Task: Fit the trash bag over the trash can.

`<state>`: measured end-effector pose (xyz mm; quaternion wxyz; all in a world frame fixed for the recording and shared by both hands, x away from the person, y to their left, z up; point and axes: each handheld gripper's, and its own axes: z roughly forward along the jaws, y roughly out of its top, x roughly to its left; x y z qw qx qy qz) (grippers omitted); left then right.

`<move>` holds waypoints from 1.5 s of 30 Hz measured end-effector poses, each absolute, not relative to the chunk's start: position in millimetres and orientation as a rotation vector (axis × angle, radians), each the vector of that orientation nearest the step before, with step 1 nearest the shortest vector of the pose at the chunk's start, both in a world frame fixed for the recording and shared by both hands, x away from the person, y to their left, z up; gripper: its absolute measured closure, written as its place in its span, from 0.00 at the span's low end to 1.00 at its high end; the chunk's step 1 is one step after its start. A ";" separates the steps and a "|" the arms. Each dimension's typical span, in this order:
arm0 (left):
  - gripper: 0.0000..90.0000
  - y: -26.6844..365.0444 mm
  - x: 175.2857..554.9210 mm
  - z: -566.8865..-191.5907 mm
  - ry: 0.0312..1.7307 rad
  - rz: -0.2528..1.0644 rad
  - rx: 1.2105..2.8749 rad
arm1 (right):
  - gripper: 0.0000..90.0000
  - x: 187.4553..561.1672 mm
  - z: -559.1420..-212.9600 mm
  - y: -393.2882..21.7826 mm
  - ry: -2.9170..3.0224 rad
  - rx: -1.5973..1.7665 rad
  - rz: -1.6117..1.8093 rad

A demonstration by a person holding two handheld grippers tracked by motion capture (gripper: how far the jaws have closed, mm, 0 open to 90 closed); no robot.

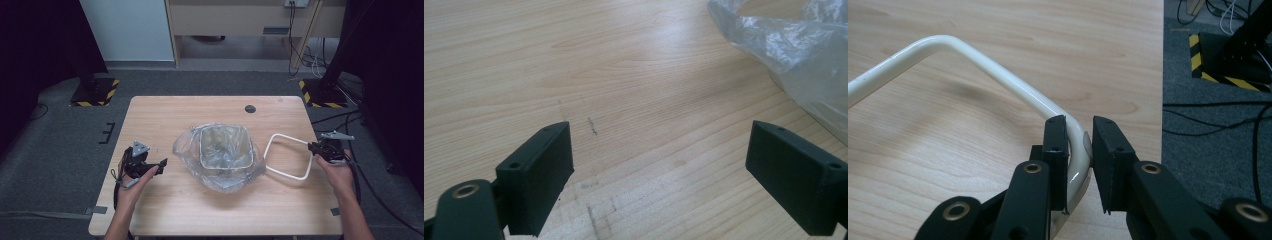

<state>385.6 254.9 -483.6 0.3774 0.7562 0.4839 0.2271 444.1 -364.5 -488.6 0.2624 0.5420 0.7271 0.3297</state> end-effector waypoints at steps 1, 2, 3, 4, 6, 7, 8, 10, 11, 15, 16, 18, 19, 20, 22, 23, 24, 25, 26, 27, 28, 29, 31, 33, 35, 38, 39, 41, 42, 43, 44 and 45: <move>0.12 255.2 385.6 -483.6 1.239 0.581 1.933 | 0.86 443.6 -485.2 -364.8 1.965 1.460 0.903; 0.12 255.3 385.6 -483.7 1.239 0.581 1.933 | 0.86 442.7 -481.9 -364.9 1.962 1.458 0.913; 0.12 255.3 385.7 -483.8 1.239 0.580 1.935 | 0.86 442.3 -479.3 -364.3 1.965 1.449 0.913; 0.12 255.1 385.7 -483.8 1.238 0.581 1.935 | 0.86 441.5 -476.6 -363.1 1.962 1.457 0.921; 0.12 255.1 385.6 -483.6 1.236 0.580 1.935 | 0.86 441.3 -472.5 -363.1 1.967 1.430 0.917; 0.12 255.4 385.5 -483.4 1.235 0.582 1.936 | 0.86 441.1 -470.7 -362.1 1.965 1.433 0.927; 0.12 255.7 385.6 -483.2 1.235 0.582 1.937 | 0.86 441.2 -469.0 -361.8 1.963 1.429 0.927; 0.12 256.6 385.6 -482.9 1.237 0.584 1.940 | 0.86 441.1 -465.7 -361.7 1.962 1.421 0.938; 0.12 256.8 385.6 -482.9 1.237 0.583 1.940 | 0.86 440.6 -463.5 -361.3 1.962 1.423 0.938; 0.12 258.0 385.3 -483.0 1.242 0.582 1.934 | 0.86 438.8 -455.5 -363.0 1.959 1.410 0.948; 0.12 258.2 385.3 -482.9 1.242 0.583 1.934 | 0.86 437.9 -452.4 -363.3 1.953 1.415 0.957; 0.12 258.0 385.3 -483.0 1.241 0.582 1.936 | 0.86 435.9 -445.3 -365.4 1.938 1.415 0.982; 0.12 257.7 385.4 -483.2 1.241 0.581 1.937 | 0.86 435.4 -442.8 -366.2 1.939 1.405 0.983; 0.12 257.4 385.5 -483.4 1.237 0.583 1.942 | 0.86 434.3 -439.6 -366.8 1.936 1.401 0.985; 0.12 256.6 385.6 -483.8 1.237 0.585 1.943 | 0.86 432.8 -433.3 -367.5 1.933 1.391 0.990; 0.12 256.0 385.5 -484.0 1.238 0.583 1.941 | 0.86 432.1 -430.4 -367.8 1.929 1.387 0.995; 0.12 255.8 385.5 -484.1 1.238 0.582 1.941 | 0.86 431.4 -426.7 -368.9 1.926 1.379 1.001; 0.12 256.1 385.5 -483.9 1.235 0.584 1.948 | 0.86 430.7 -424.5 -369.2 1.923 1.387 1.006; 0.12 256.2 385.5 -483.9 1.235 0.584 1.949 | 0.86 430.4 -421.8 -369.8 1.920 1.385 1.016; 0.12 255.8 385.5 -484.1 1.238 0.581 1.940 | 0.86 430.0 -419.3 -369.7 1.917 1.382 1.022; 0.12 256.3 385.4 -483.7 1.235 0.580 1.947 | 0.86 429.6 -416.6 -369.9 1.918 1.379 1.021; 0.12 255.8 385.1 -483.5 1.233 0.582 1.941 | 0.86 429.2 -414.1 -369.5 1.916 1.384 1.016; 0.12 254.7 384.5 -482.1 1.228 0.583 1.946 | 0.86 428.7 -409.5 -368.9 1.922 1.383 1.016; 0.12 253.4 384.5 -481.5 1.222 0.584 1.953 | 0.86 428.6 -405.8 -367.7 1.927 1.373 1.025; 0.12 252.2 385.1 -482.3 1.222 0.579 1.961 | 0.86 428.2 -401.3 -366.1 1.929 1.368 1.041; 0.12 252.2 385.6 -483.8 1.224 0.578 1.967 | 0.86 428.0 -393.6 -362.9 1.930 1.356 1.072; 0.12 252.2 385.7 -484.0 1.225 0.578 1.967 | 0.86 428.1 -391.0 -361.5 1.936 1.348 1.077; 0.12 252.3 385.8 -484.1 1.225 0.577 1.967 | 0.86 428.5 -385.8 -357.7 1.937 1.330 1.092; 0.12 252.4 385.7 -484.0 1.224 0.576 1.966 | 0.86 428.6 -383.2 -355.6 1.941 1.325 1.102; 0.12 252.5 385.7 -483.9 1.223 0.568 1.962 | 0.86 428.8 -380.8 -353.1 1.944 1.322 1.105; 0.12 252.7 385.6 -483.8 1.222 0.561 1.957 | 0.86 429.4 -379.0 -351.0 1.949 1.316 1.104; 0.12 252.7 385.6 -483.7 1.223 0.562 1.950 | 0.86 429.9 -377.3 -348.4 1.951 1.313 1.108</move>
